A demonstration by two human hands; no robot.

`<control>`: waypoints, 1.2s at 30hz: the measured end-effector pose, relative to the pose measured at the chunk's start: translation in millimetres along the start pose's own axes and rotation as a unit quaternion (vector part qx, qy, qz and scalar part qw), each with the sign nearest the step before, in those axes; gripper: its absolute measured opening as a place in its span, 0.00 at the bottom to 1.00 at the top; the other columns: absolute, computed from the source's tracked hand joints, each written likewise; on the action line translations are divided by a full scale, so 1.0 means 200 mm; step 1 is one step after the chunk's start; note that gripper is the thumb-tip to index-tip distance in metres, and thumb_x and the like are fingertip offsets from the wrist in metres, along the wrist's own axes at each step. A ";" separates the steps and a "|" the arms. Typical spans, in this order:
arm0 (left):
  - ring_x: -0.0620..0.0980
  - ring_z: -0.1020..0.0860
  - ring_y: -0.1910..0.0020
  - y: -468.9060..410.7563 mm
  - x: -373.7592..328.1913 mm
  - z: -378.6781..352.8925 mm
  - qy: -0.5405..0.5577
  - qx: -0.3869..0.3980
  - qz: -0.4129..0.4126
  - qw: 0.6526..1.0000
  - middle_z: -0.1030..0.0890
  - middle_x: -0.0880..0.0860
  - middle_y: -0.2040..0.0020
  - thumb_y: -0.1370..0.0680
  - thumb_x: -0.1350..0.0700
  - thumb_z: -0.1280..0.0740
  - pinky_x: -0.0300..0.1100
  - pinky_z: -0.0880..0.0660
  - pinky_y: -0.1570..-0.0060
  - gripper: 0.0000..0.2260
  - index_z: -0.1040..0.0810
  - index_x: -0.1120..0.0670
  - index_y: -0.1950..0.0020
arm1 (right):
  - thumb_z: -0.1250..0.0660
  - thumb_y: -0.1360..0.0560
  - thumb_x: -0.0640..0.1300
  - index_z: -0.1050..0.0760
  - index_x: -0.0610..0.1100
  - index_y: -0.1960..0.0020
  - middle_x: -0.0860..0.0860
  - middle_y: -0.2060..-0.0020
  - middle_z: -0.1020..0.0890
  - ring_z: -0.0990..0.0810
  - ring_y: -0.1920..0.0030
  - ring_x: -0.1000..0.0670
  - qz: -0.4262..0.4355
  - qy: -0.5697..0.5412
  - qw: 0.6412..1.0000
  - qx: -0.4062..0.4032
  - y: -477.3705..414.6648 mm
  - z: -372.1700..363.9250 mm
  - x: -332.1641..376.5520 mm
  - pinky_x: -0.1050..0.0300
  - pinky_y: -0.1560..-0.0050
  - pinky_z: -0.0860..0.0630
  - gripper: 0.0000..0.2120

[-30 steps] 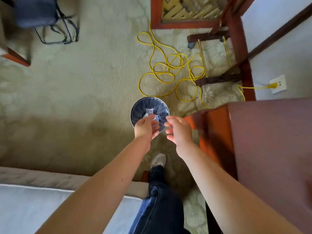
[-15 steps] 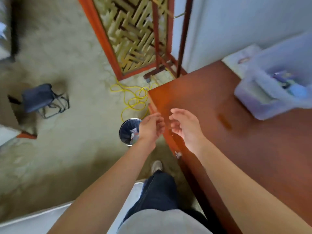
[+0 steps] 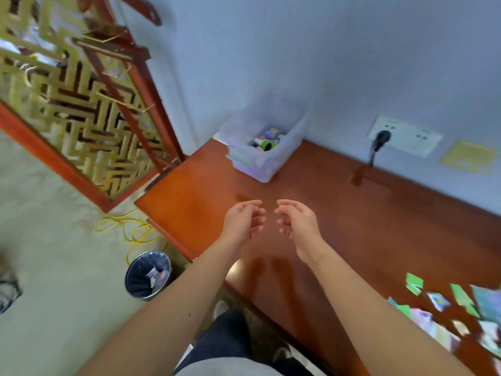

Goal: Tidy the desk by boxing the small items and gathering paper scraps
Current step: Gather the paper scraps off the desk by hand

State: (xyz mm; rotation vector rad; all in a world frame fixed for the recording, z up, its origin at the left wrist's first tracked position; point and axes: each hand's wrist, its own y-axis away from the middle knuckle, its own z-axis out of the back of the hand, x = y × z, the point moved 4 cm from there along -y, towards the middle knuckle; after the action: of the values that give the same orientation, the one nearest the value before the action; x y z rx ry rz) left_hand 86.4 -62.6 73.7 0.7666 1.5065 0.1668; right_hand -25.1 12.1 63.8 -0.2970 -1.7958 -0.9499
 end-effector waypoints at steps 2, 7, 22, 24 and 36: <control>0.45 0.23 0.67 0.04 0.01 -0.12 -0.020 0.026 0.005 0.999 0.20 0.50 0.62 0.22 0.64 0.42 0.37 0.27 0.66 0.10 0.23 0.54 0.49 | 0.38 0.25 0.34 0.22 0.43 0.51 0.48 0.63 0.21 0.27 0.69 0.54 0.002 -0.020 0.999 -0.031 0.02 0.11 0.00 0.61 0.70 0.31 0.08; 0.46 0.23 0.66 0.06 0.07 -0.36 -0.066 0.094 0.019 0.993 0.20 0.51 0.61 0.22 0.64 0.42 0.38 0.27 0.63 0.10 0.23 0.54 0.50 | 0.40 0.23 0.34 0.23 0.41 0.49 0.48 0.65 0.23 0.28 0.70 0.53 0.011 -0.065 0.991 -0.116 0.05 0.34 -0.01 0.61 0.71 0.32 0.09; 0.47 0.22 0.61 0.14 0.36 -1.05 -0.221 0.284 0.084 0.929 0.19 0.52 0.57 0.19 0.62 0.40 0.38 0.23 0.60 0.08 0.21 0.56 0.47 | 0.39 0.23 0.36 0.21 0.42 0.49 0.48 0.63 0.21 0.26 0.68 0.53 0.032 -0.178 0.917 -0.356 0.32 1.03 -0.08 0.61 0.67 0.31 0.09; 0.48 0.21 0.59 0.19 0.42 -1.14 -0.239 0.300 0.085 0.920 0.18 0.53 0.55 0.19 0.61 0.39 0.38 0.23 0.59 0.08 0.21 0.55 0.46 | 0.39 0.22 0.37 0.21 0.42 0.47 0.48 0.62 0.21 0.25 0.65 0.53 0.030 -0.179 0.907 -0.380 0.38 1.13 -0.10 0.60 0.64 0.28 0.09; 0.47 0.24 0.68 0.50 0.74 -1.85 -0.258 0.362 0.057 0.894 0.21 0.52 0.63 0.20 0.63 0.41 0.38 0.28 0.64 0.08 0.23 0.56 0.52 | 0.37 0.24 0.36 0.20 0.46 0.52 0.48 0.58 0.19 0.23 0.59 0.51 0.019 -0.158 0.893 -0.421 0.55 1.97 -0.04 0.57 0.58 0.24 0.08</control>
State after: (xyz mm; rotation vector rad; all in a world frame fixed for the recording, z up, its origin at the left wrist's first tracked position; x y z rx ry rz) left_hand -206.9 223.6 47.6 1.3686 0.9883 -0.5134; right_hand -223.0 369.1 48.5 -1.0769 -1.5429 -1.6968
